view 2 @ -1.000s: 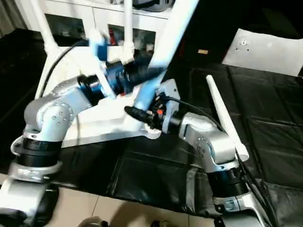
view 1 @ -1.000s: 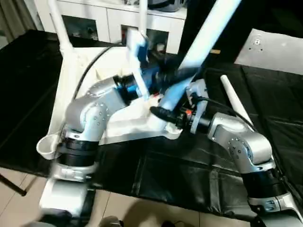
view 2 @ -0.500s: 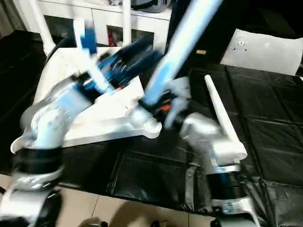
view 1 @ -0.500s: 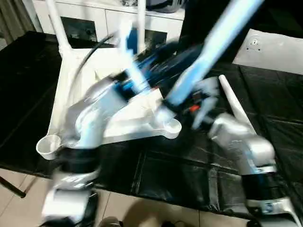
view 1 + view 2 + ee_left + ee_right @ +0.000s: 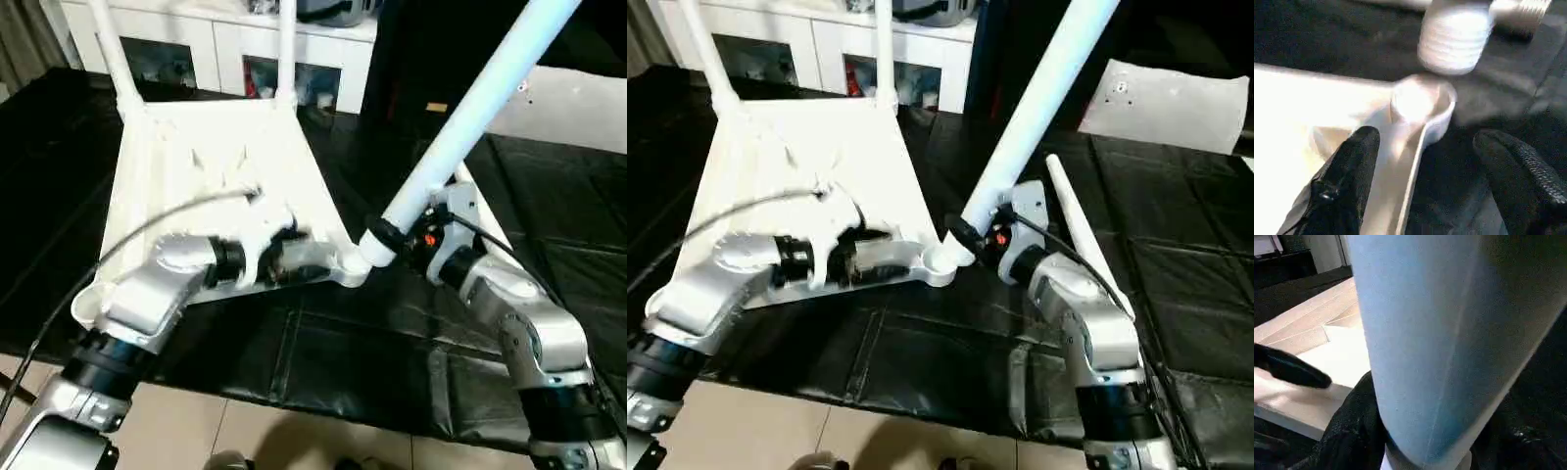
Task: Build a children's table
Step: Insert table leg to table base
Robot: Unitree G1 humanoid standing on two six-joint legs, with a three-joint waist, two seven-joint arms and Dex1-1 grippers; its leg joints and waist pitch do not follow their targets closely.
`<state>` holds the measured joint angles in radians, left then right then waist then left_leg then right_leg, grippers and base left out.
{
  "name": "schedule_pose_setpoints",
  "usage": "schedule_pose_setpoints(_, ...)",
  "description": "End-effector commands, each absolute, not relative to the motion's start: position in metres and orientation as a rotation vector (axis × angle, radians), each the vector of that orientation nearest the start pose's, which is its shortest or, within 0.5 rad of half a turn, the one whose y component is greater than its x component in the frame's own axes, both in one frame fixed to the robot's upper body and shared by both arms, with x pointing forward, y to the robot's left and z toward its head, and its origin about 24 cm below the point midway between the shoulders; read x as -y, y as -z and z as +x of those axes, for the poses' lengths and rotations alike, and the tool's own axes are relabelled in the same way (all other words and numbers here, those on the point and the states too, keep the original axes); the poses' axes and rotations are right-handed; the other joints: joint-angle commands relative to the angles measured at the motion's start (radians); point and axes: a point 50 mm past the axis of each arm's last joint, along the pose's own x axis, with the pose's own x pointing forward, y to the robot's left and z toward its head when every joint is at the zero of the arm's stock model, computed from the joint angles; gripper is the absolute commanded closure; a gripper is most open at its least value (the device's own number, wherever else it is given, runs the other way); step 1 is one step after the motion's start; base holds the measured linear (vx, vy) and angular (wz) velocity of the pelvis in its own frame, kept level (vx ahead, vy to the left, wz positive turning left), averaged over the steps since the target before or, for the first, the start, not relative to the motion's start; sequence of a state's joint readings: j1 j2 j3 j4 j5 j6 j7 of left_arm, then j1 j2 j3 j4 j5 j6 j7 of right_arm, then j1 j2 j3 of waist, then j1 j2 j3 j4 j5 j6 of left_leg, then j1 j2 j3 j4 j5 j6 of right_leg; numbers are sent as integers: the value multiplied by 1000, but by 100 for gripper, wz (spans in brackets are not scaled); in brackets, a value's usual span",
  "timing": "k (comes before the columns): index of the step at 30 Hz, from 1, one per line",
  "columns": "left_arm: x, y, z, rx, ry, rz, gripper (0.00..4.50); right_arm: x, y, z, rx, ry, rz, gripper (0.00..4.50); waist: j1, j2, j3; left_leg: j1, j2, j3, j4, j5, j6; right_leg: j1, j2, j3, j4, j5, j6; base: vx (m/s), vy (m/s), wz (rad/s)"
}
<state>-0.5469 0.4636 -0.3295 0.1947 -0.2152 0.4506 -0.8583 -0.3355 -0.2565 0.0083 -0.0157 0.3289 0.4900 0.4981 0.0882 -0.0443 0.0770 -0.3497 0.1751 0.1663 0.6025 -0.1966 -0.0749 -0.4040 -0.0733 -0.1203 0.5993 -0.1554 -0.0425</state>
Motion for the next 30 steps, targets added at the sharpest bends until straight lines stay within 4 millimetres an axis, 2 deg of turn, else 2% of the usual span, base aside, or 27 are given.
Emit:
schedule_pose_setpoints(1, -127, -89, 320, -380, 1075, 354, 127, 144, -107, 301, -102, -624, 52, 259, 0, 24, -85, 2, 48, -19, -69, -159, 4, 64, -80, 64, -86, -357, -61, 0, 0, 0)
schedule_pose_setpoints(4, -131, -78, 325, -426, 1081, 379, 134, 143, -107, 299, -105, -625, 48, 259, 0, 23, -85, 2, 43, -18, -69, -162, 11, 66, -79, 62, -93, -382, -44, 0, 0, 0)
schedule_pose_setpoints(7, -132, -75, 326, -436, 1085, 384, 170, 143, -106, 298, -105, -626, 46, 259, 0, 22, -88, 0, 48, -19, -69, -149, 14, 67, -83, 64, -86, -356, -58, 0, 0, 0)
schedule_pose_setpoints(8, -132, -74, 327, -439, 1089, 384, 178, 143, -106, 297, -106, -627, 45, 259, 1, 26, -89, 1, 48, -18, -68, -146, 18, 65, -83, 64, -86, -348, -68, 0, 0, 0)
schedule_pose_setpoints(10, -131, -73, 327, -447, 1101, 374, 183, 142, -105, 296, -107, -628, 44, 259, 1, 26, -90, 1, 50, -18, -69, -141, 18, 66, -84, 65, -83, -330, -78, 0, 0, 0)
schedule_pose_setpoints(12, -131, -72, 329, -449, 1115, 373, 215, 142, -105, 296, -107, -629, 43, 259, 1, 26, -89, 1, 50, -17, -69, -146, 20, 65, -84, 65, -85, -332, -84, 0, 0, 0)
schedule_pose_setpoints(15, -131, -71, 330, -453, 1122, 373, 223, 142, -105, 296, -108, -631, 43, 259, 1, 25, -89, 2, 49, -17, -69, -151, 19, 66, -85, 65, -87, -348, -80, 0, 0, 0)
schedule_pose_setpoints(18, -131, -70, 332, -458, 1119, 378, 263, 141, -105, 296, -108, -634, 41, 259, 2, 24, -88, 1, 50, -18, -70, -150, 20, 66, -86, 65, -86, -354, -79, 0, 0, 0)
schedule_pose_setpoints(21, -133, -68, 334, -474, 1105, 393, 272, 140, -105, 296, -112, -644, 37, 259, 1, 23, -88, 0, 49, -17, -70, -147, 22, 66, -86, 64, -88, -360, -73, 0, 0, 0)
schedule_pose_setpoints(23, -134, -67, 335, -487, 1102, 393, 296, 139, -104, 296, -114, -650, 37, 259, 1, 23, -88, 2, 49, -17, -69, -147, 23, 65, -86, 64, -89, -363, -72, 0, 0, 0)
schedule_pose_setpoints(30, -136, -65, 336, -515, 1113, 404, 350, 137, -103, 295, -119, -659, 34, 259, 3, 23, -88, 1, 52, -18, -70, -144, 22, 66, -88, 65, -85, -342, -85, 0, 0, 0)
